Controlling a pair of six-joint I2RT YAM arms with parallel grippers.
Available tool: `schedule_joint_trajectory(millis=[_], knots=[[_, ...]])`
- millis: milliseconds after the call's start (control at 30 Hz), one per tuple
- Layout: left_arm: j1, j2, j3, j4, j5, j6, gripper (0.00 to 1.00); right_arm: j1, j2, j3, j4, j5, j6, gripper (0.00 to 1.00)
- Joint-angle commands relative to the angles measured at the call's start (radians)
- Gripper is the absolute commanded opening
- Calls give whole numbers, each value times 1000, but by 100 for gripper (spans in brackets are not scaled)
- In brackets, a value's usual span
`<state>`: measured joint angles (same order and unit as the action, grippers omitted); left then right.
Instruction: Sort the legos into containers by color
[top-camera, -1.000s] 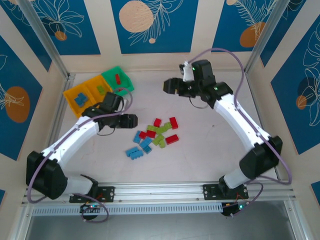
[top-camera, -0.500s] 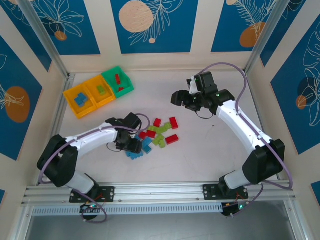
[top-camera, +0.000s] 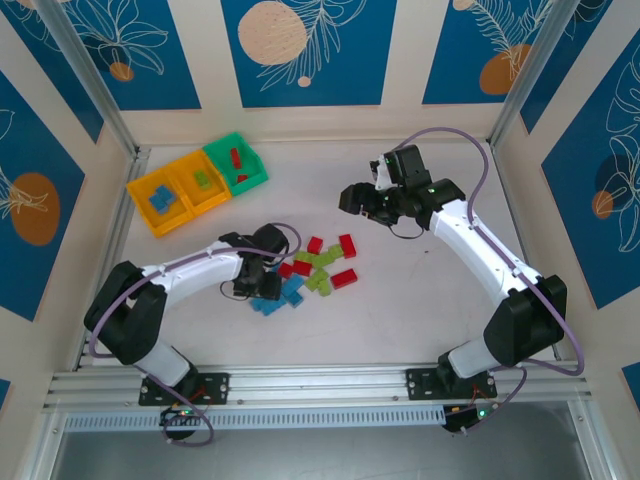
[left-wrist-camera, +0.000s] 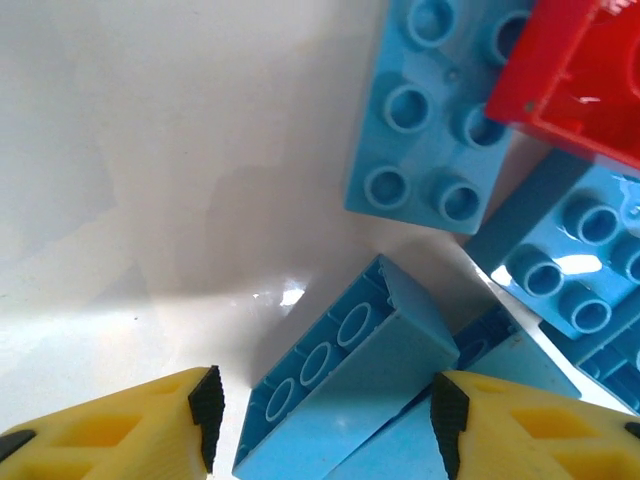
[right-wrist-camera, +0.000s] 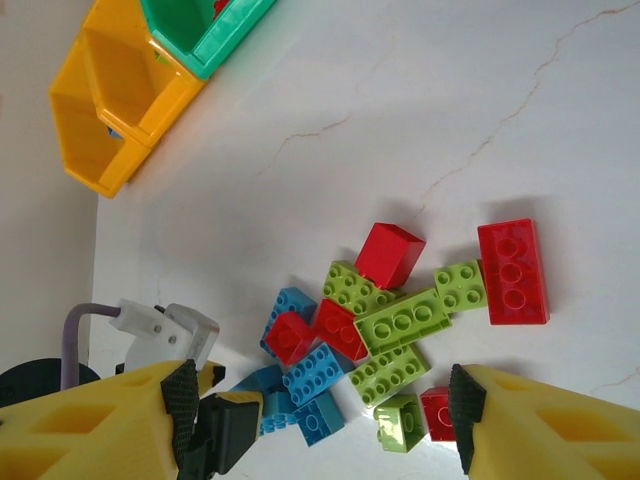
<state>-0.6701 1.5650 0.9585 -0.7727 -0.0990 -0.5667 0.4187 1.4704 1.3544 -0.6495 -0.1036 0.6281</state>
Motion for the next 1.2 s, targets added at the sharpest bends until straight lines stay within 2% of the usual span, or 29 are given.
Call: schedule_joint_trajectory(millis=[0,67,333,400,633,767,900,1000,1167], knots=[[11,56,-56,-51,-148,-44,61,12,9,47,-22,-6,10,70],[17,58,-65,-42,-142,-44,60,17,14,53,-22,-2,11,70],[67,-5,-129,3,-90,-94,41,41,47,87,-36,4,4,70],[79,-24,-142,25,-69,-93,40,45,53,91,-38,4,5,70],[98,-36,-166,29,-63,-76,38,74,67,126,-56,-51,-37,70],[111,-56,-196,74,-32,-88,36,92,68,127,-76,-36,-47,70],[112,-26,-199,103,2,-69,47,94,72,127,-68,-33,-32,71],[112,2,-198,121,23,-63,47,94,80,143,-70,-37,-32,70],[112,1,-185,115,9,-57,36,98,92,157,-88,-36,-36,70]])
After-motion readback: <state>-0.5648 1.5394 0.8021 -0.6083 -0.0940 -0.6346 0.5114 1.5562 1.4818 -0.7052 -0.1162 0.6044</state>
